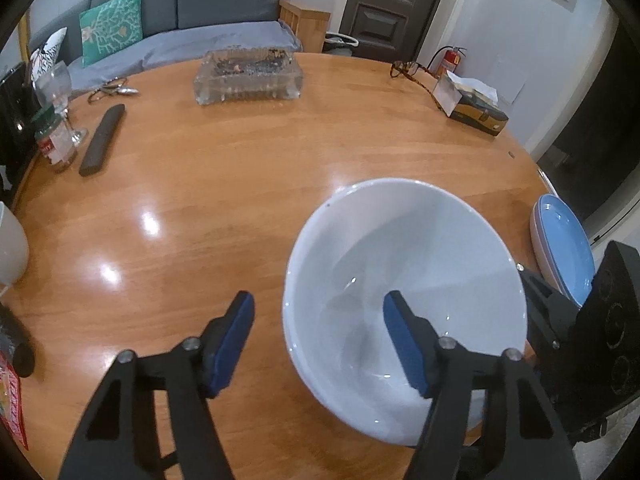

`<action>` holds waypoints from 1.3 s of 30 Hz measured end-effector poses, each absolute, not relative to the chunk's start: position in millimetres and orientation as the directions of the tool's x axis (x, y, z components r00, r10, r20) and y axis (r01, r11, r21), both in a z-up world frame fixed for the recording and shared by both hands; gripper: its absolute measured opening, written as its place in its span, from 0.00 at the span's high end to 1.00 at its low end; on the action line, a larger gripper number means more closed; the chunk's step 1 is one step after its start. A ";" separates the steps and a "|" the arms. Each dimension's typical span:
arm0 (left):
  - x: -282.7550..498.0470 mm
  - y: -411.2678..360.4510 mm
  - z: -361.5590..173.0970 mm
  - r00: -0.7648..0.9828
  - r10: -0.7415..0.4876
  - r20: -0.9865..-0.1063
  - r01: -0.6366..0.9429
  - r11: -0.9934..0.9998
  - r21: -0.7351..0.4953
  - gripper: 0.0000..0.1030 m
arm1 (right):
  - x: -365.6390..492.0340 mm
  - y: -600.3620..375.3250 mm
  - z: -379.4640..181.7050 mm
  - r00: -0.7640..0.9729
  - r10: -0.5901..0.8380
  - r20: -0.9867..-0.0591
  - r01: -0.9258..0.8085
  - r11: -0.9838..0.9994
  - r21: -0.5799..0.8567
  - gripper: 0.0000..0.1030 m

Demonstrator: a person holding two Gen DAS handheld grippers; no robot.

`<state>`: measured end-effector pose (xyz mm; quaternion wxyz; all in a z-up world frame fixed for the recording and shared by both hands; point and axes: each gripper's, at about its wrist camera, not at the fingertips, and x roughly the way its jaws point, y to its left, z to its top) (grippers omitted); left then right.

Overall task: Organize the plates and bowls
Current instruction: 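Lift the stacked white bowls off the table with both grippers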

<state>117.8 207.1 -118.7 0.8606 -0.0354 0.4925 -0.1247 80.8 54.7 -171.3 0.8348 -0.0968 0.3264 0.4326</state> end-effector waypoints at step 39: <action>118.3 195.6 -107.8 0.458 -0.281 -0.843 0.264 0.949 -0.173 0.60 | 101.1 65.5 -173.2 0.373 0.666 -0.646 -0.779 0.603 0.171 0.04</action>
